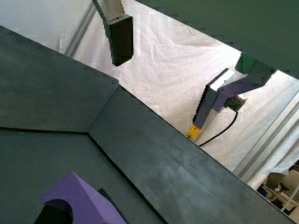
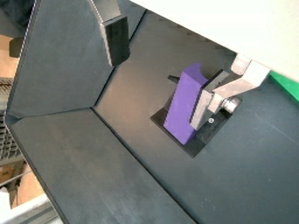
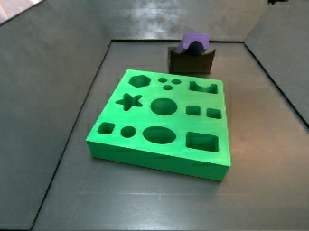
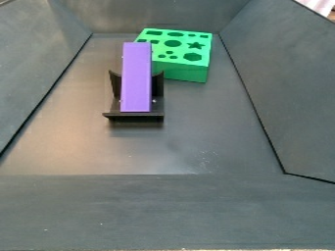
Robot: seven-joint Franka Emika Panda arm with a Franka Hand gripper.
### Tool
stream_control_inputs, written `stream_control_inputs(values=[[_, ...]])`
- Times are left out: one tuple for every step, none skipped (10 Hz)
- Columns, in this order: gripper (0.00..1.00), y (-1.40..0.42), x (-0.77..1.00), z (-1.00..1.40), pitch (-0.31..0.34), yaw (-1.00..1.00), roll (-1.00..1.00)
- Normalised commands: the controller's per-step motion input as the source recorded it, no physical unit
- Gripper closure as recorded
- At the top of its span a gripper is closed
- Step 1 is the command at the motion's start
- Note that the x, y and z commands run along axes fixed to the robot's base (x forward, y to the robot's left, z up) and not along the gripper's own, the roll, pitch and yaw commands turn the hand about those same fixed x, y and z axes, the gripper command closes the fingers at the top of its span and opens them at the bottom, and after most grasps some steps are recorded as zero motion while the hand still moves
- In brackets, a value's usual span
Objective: Pick up the arch object. Move up. Place the arch object on the fixture. Regrasp the arch object. Rotate the arch object. Move to above the board. Insert the arch object.
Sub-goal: Regrasp the arch object.
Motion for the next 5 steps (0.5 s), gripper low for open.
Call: stream_control_inputs(values=[[0.00, 0.05, 0.09, -1.00, 0.151, 0.14, 0.09], [0.00, 0.05, 0.09, -1.00, 0.143, 0.15, 0.10], [0.00, 0.04, 0.10, -1.00, 0.110, 0.17, 0.10], [0.00, 0.03, 0.11, -1.00, 0.077, 0.18, 0.09], [0.00, 0.03, 0.12, -1.00, 0.054, 0.18, 0.09]])
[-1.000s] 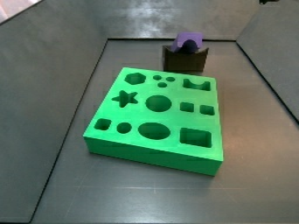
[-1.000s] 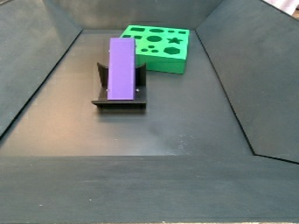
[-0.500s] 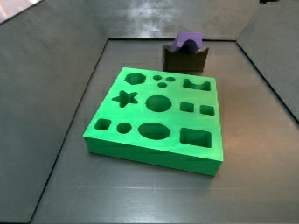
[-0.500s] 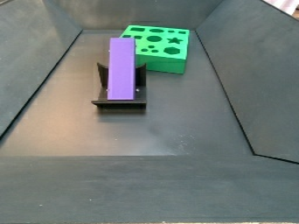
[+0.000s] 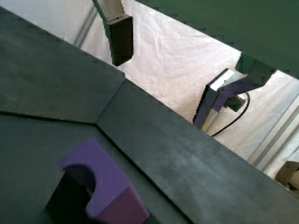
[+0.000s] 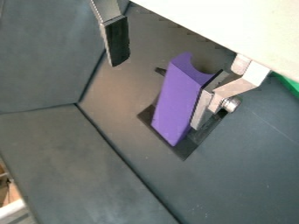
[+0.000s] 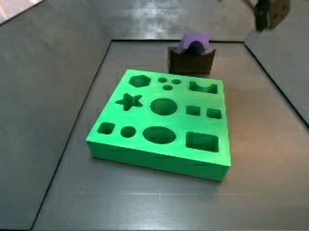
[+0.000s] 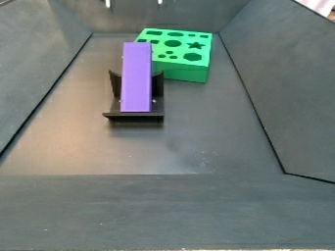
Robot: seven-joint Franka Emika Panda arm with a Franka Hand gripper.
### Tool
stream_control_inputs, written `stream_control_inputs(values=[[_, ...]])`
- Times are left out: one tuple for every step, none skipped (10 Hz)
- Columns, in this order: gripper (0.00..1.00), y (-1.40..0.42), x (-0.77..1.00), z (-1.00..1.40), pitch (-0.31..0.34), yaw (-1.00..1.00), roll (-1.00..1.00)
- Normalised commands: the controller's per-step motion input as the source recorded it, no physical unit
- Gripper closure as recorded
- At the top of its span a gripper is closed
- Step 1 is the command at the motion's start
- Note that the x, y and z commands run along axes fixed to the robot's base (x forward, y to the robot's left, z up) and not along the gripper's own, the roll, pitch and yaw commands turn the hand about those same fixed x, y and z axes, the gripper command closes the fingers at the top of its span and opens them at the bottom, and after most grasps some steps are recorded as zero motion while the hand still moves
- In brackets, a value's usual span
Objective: Pick up the arch object. Move up. Place the arch object on the fixture. Regrasp the arch object. Rotate the arch object. Move to above the board. Insert the arch object.
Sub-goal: Regrasp the arch object.
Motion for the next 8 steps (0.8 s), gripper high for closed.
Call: stream_control_inputs(values=[[0.00, 0.02, 0.12, -1.00, 0.027, 0.17, 0.09], [0.00, 0.01, 0.14, -1.00, -0.005, 0.15, 0.09], [0.00, 0.01, 0.15, -1.00, -0.025, 0.13, 0.09], [0.00, 0.00, 0.16, -1.00, -0.036, 0.11, 0.09], [0.00, -0.01, 0.17, -1.00, -0.045, 0.09, 0.08], [0.00, -0.02, 0.15, -0.82, -0.049, 0.07, 0.09], [0.00, -0.02, 0.12, -0.66, -0.045, 0.05, 0.09], [0.00, -0.02, 0.11, -0.45, -0.035, 0.03, 0.09]])
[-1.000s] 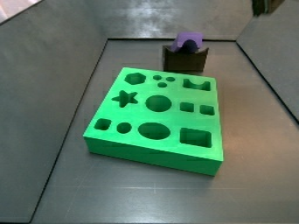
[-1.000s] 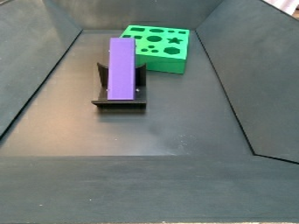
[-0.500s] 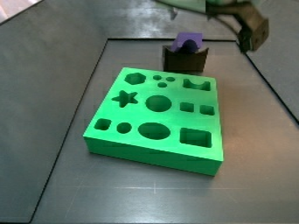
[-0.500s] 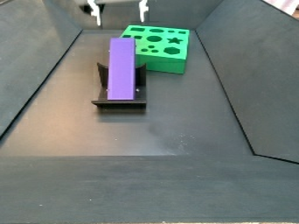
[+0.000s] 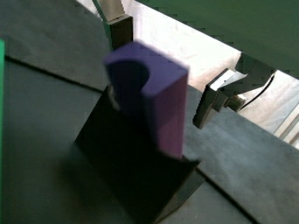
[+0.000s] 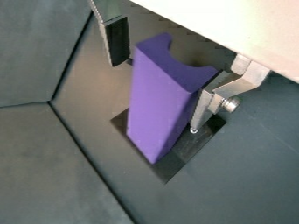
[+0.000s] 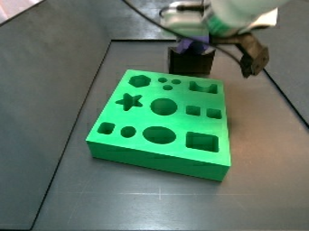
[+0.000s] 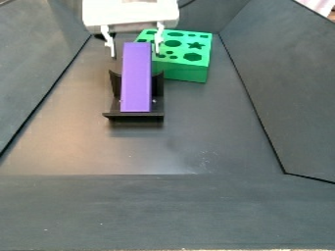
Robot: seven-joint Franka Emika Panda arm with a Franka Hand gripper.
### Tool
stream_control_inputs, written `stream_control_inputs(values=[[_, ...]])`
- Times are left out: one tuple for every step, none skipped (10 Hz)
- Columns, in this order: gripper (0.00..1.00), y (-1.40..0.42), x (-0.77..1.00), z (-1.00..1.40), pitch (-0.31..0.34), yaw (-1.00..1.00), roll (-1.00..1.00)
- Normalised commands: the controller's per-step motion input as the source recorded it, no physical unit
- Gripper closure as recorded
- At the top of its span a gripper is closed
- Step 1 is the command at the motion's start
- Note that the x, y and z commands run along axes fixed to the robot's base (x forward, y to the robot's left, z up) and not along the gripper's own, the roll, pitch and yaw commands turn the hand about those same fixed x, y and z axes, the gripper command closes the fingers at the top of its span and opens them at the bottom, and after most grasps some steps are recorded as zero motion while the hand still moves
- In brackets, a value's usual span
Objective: Pick up the arch object. Move up. Place the arch object on the fixture. Regrasp the arch object. Rotate the arch object. Move to above the board. Insert the arch object.
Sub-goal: Regrasp the arch object, then rotate the arch object.
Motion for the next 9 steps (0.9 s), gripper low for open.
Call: stream_control_inputs(values=[[0.00, -0.02, 0.10, -0.31, -0.022, 0.02, 0.08], [1.00, 0.00, 0.00, 0.00, 0.000, 0.00, 0.00], [1.00, 0.40, -1.00, 0.95, 0.000, 0.00, 0.00], [1.00, 0.39, -1.00, 0.95, -0.038, 0.01, -0.05], [1.00, 0.37, -1.00, 0.93, -0.057, 0.01, -0.09], [1.00, 0.32, -1.00, 0.89, -0.090, -0.01, -0.11], [1.00, 0.28, -1.00, 0.85, -0.116, -0.02, -0.13], [1.00, 0.26, -1.00, 0.82, -0.127, -0.04, -0.13], [1.00, 0.25, -1.00, 0.79, -0.131, -0.06, -0.13]])
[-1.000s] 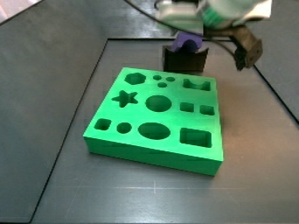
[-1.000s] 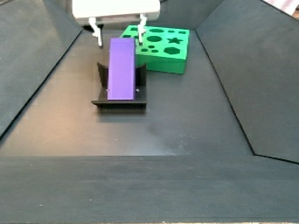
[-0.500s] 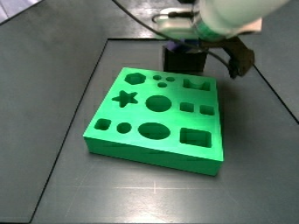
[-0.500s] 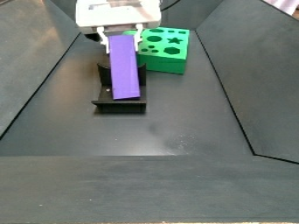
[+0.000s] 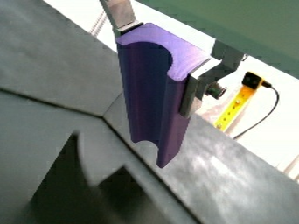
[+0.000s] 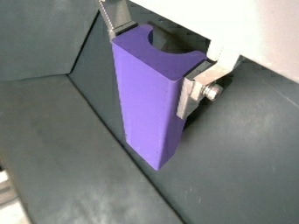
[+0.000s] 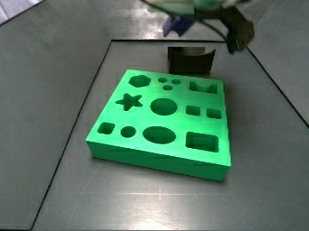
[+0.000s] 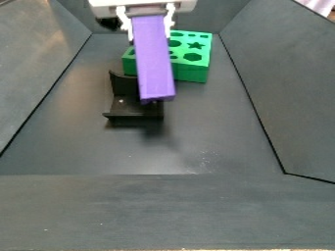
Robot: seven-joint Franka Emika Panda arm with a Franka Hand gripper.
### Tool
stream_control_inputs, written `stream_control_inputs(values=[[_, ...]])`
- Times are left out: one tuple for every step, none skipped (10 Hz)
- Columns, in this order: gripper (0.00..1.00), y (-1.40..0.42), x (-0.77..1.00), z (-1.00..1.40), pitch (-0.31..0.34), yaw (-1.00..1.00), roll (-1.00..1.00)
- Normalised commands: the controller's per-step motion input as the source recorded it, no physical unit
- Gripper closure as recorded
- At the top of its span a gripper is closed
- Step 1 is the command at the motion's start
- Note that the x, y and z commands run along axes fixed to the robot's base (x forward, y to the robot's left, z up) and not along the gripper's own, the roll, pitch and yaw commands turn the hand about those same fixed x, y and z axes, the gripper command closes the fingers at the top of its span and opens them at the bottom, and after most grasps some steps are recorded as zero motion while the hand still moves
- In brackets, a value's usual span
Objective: Pick up the arch object. Move up. Place the arch object on the fixture. Regrasp the arch object. Rotate the arch object. Move to above the board. Insert the arch object.
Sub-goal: Rotate the arch object.
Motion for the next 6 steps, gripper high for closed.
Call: stream_control_inputs(values=[[1.00, 0.21, -1.00, 0.74, -0.133, -0.08, -0.14], [1.00, 0.19, -1.00, 0.67, -0.125, -0.10, -0.14], [1.00, 0.17, -1.00, 0.61, -0.116, -0.11, -0.14], [1.00, 0.15, -1.00, 0.53, -0.102, -0.12, -0.14], [1.00, 0.13, -1.00, 0.45, -0.087, -0.12, -0.14], [1.00, 0.12, -1.00, 0.34, -0.072, -0.12, -0.14]])
